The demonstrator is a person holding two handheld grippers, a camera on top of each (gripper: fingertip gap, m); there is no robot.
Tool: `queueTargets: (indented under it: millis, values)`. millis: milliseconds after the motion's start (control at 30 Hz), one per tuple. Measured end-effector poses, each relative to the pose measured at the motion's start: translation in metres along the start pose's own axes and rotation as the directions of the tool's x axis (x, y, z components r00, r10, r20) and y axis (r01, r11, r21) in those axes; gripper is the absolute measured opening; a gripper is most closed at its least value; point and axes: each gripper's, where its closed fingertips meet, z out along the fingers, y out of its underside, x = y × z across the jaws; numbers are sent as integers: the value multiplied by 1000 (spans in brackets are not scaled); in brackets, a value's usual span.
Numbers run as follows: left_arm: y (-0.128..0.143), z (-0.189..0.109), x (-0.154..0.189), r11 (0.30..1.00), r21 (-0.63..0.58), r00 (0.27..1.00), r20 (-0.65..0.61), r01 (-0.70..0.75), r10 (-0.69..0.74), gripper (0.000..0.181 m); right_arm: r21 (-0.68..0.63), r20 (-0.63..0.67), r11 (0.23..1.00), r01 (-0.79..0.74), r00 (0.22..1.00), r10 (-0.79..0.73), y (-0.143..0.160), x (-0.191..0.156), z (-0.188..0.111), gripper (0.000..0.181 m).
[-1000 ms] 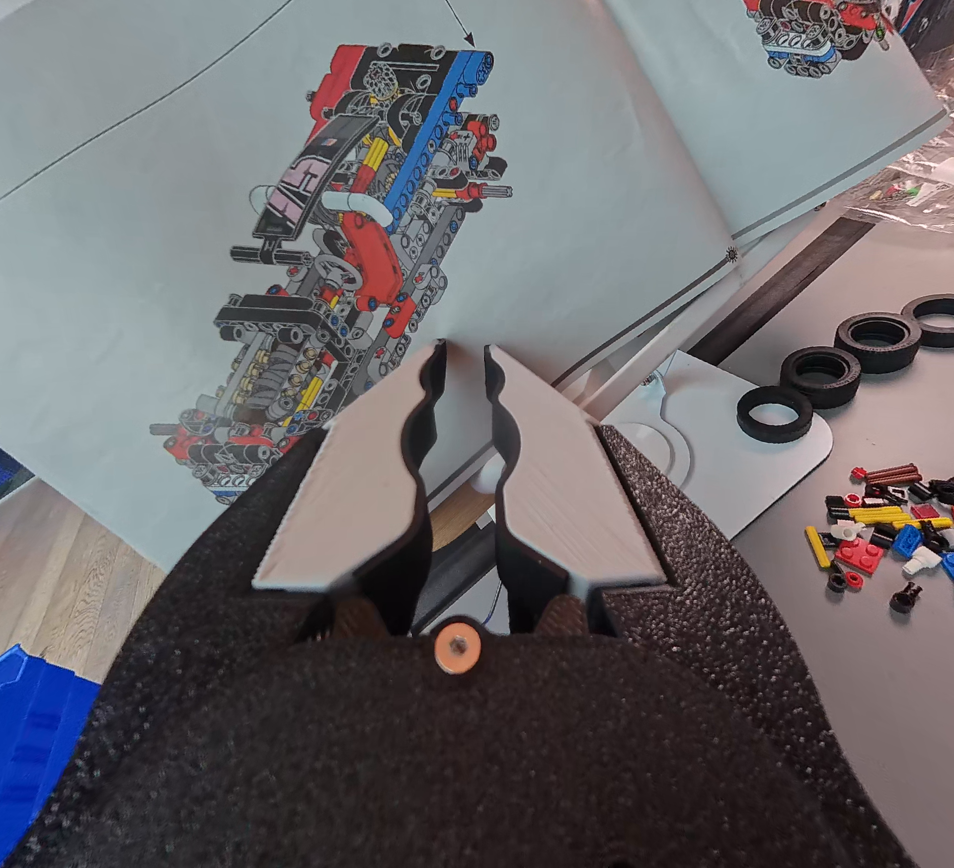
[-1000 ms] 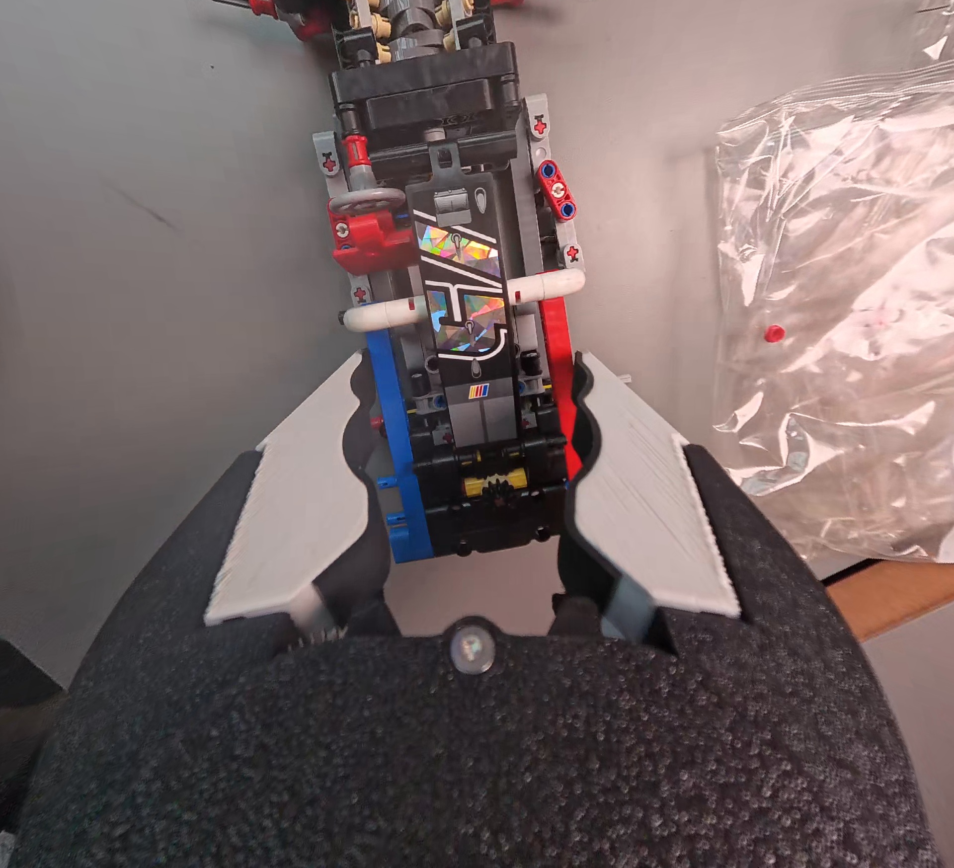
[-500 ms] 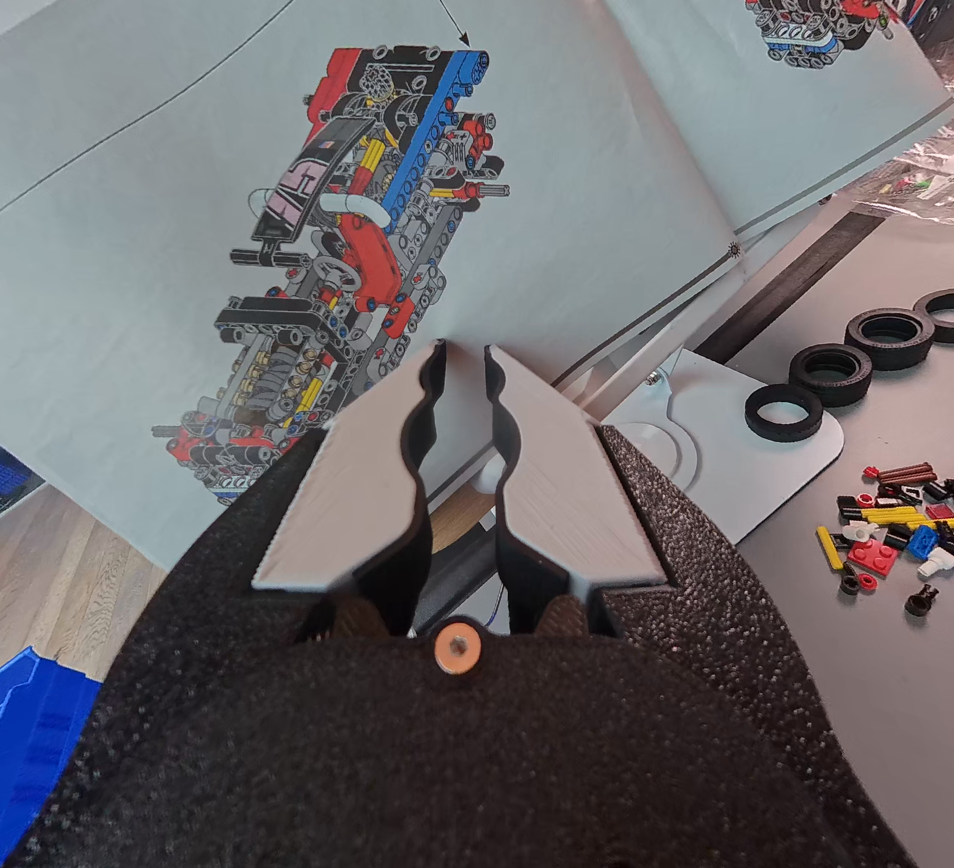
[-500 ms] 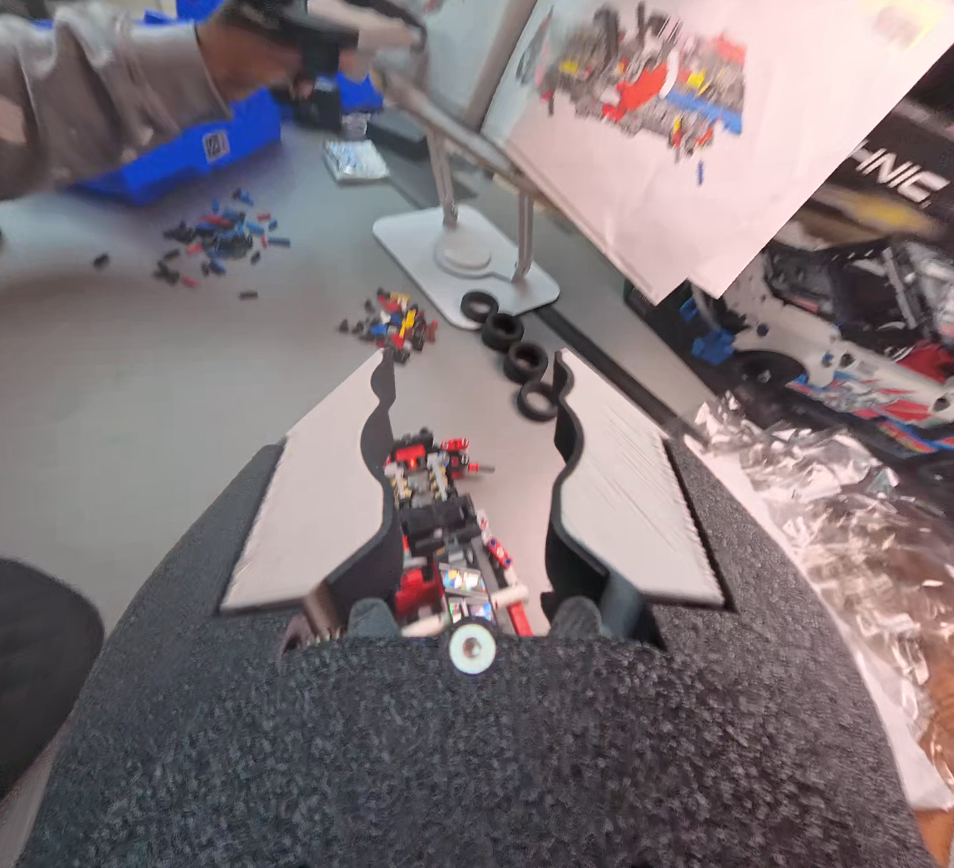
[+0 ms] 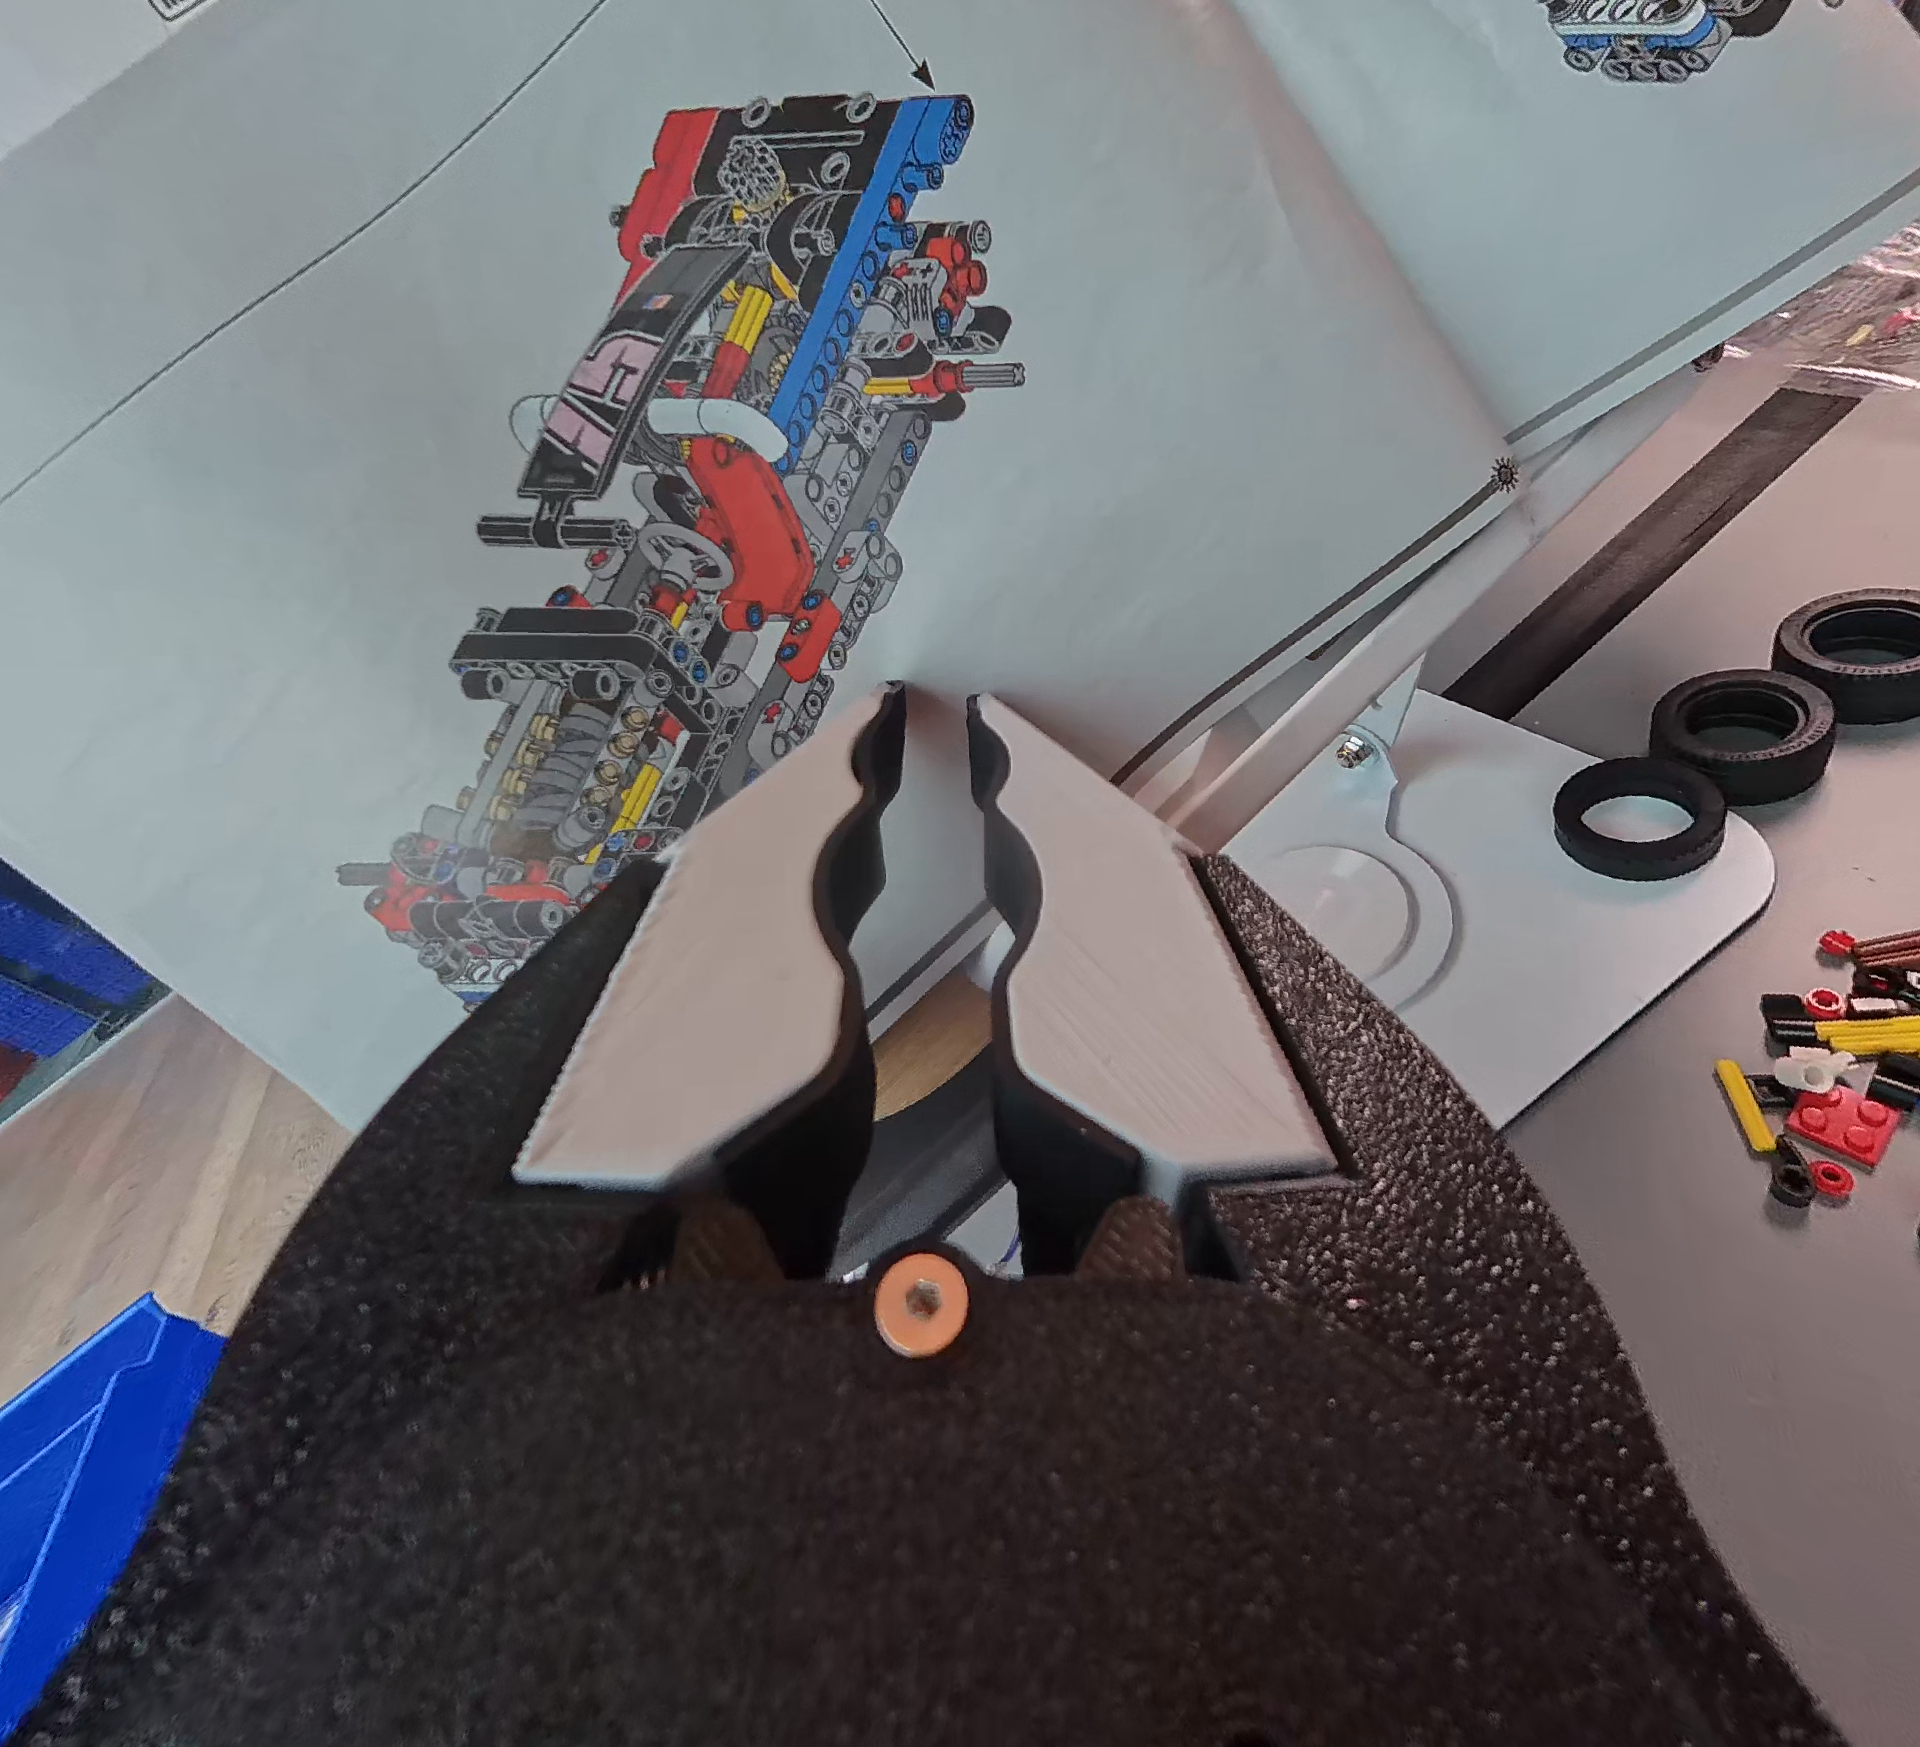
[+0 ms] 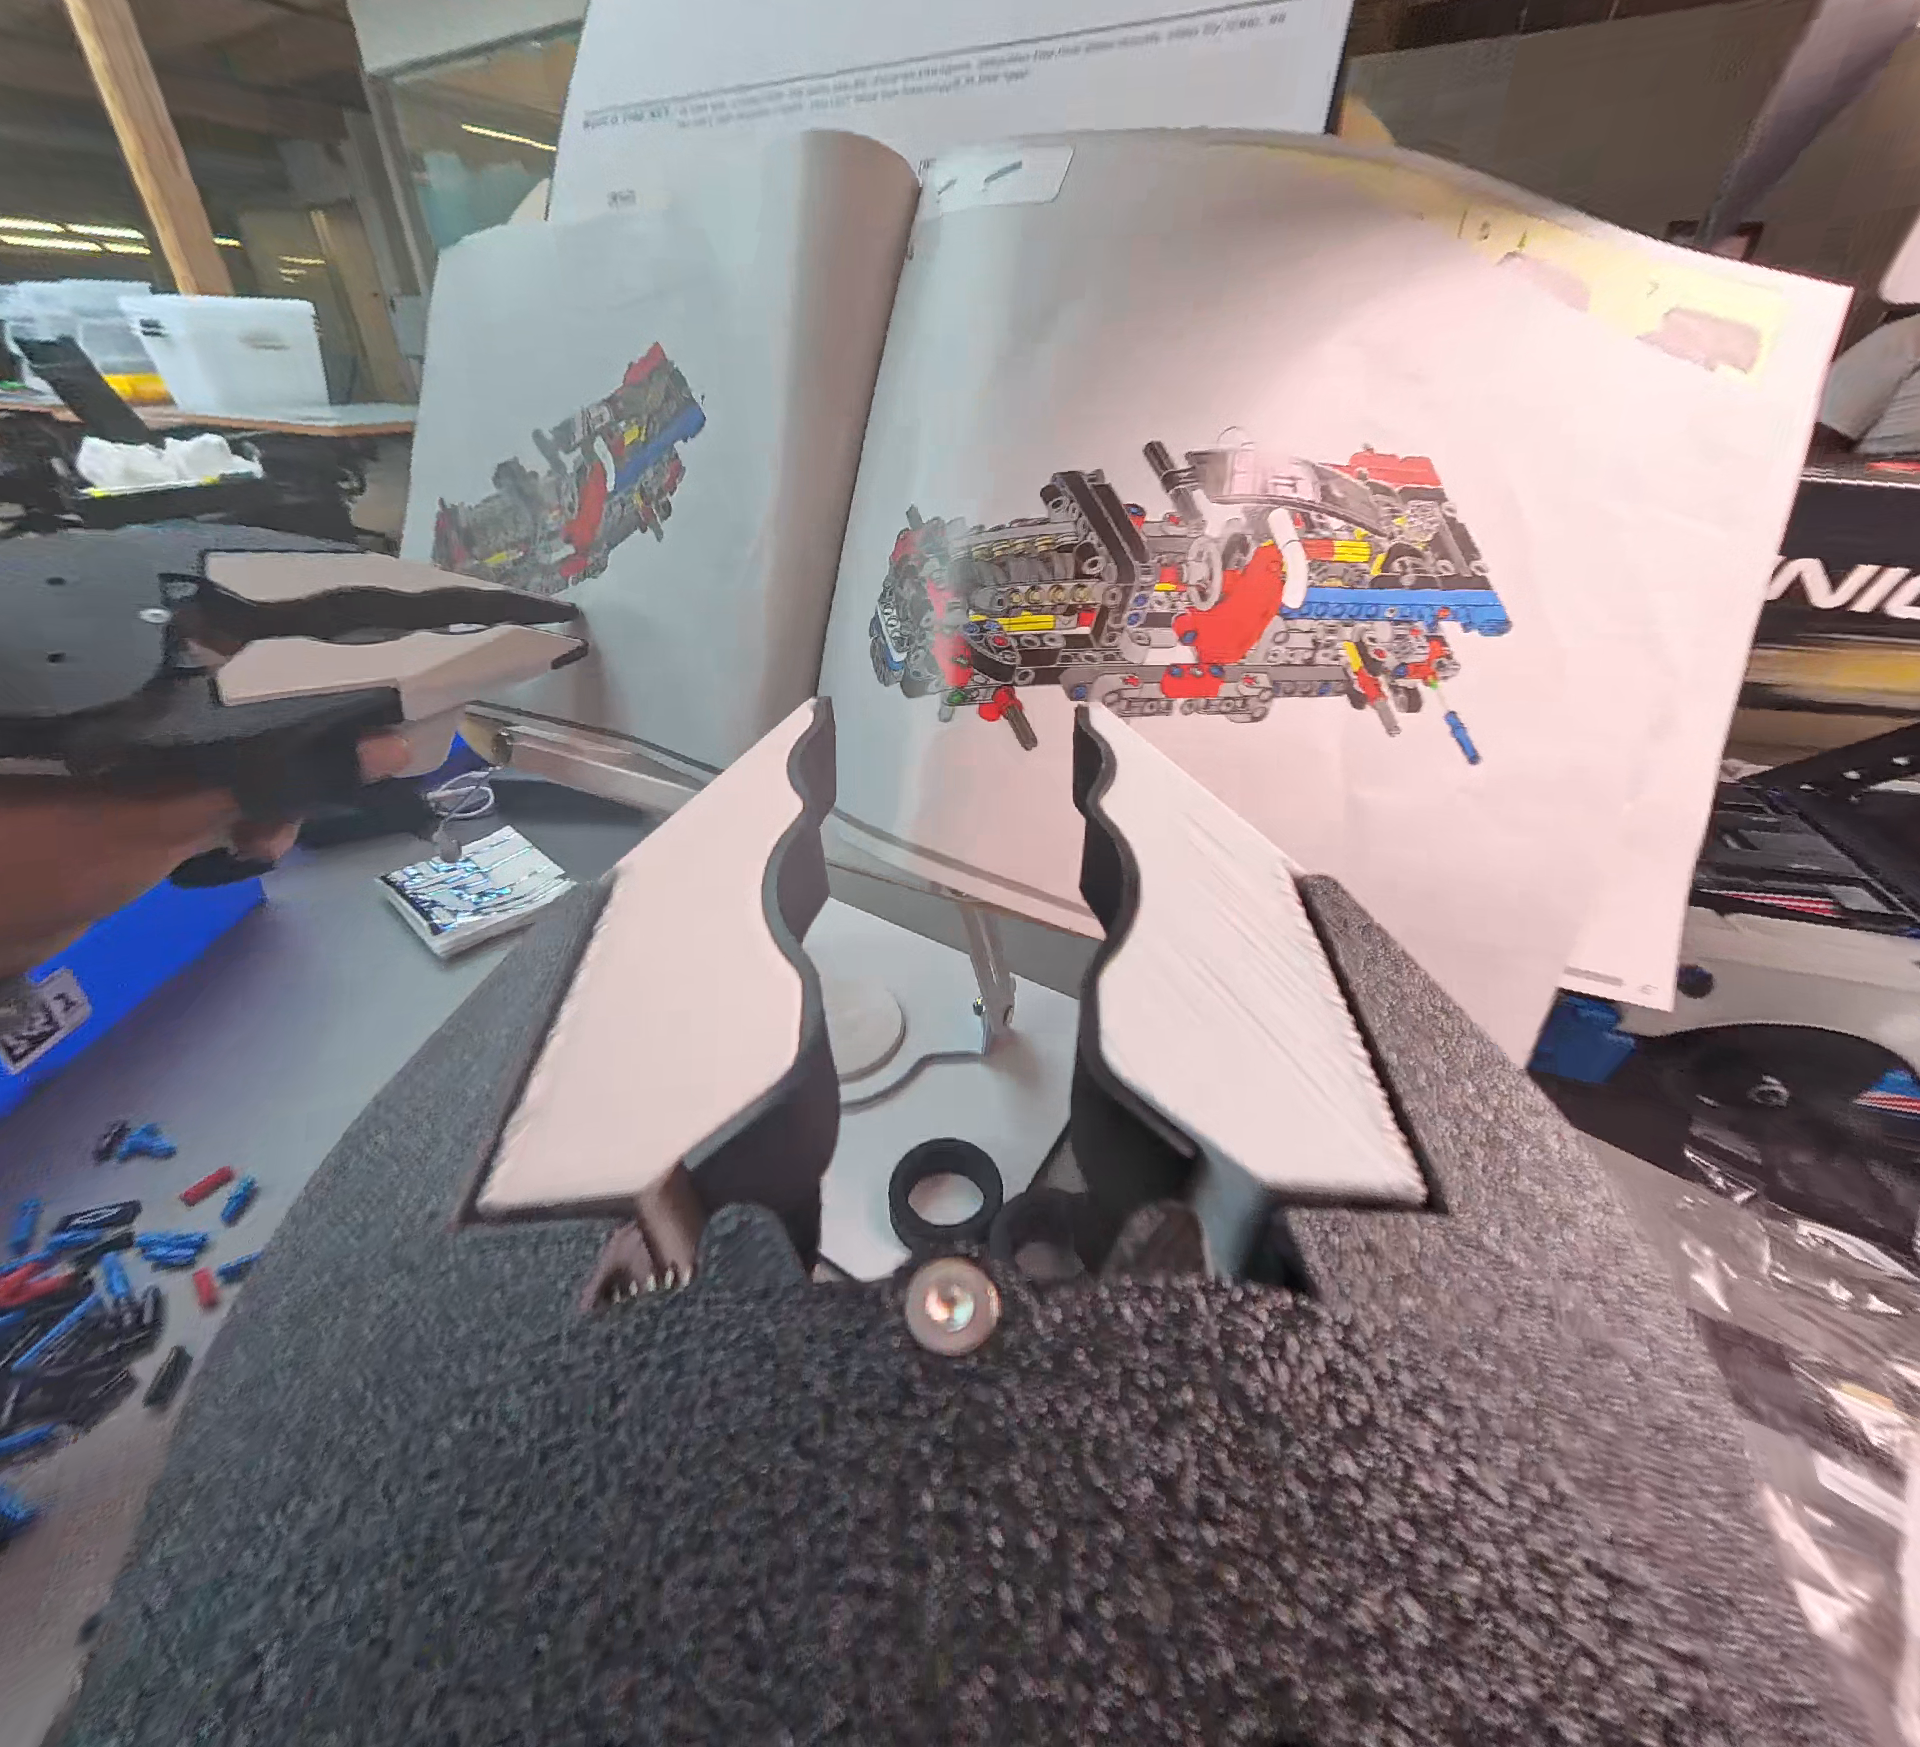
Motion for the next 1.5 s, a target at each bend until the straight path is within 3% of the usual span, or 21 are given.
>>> queueTargets:
  millis: [133, 267, 867, 1500]
  values:
    - [0, 0, 0, 1000, -1, 1000, 4, -14, 14, 11, -91, -141, 982, 168, 974, -180, 31, 0, 35, 48]
    - [0, 0, 0, 1000, -4, 1000, 0, -28, 28, 11, -103, -209, 978, 184, 957, -202, 42, 16, 44, 49]
    - [0, 1, 1, 999, 0, 999, 16, -37, 37, 13, -54, -155, 996, 76, 984, -84, 52, 34, 38, 52]
    - [0, 1, 0, 999, 38, 1000, 5, 10, -10, 11, -25, -165, 996, 81, 983, -84, 50, 40, 35, 51]
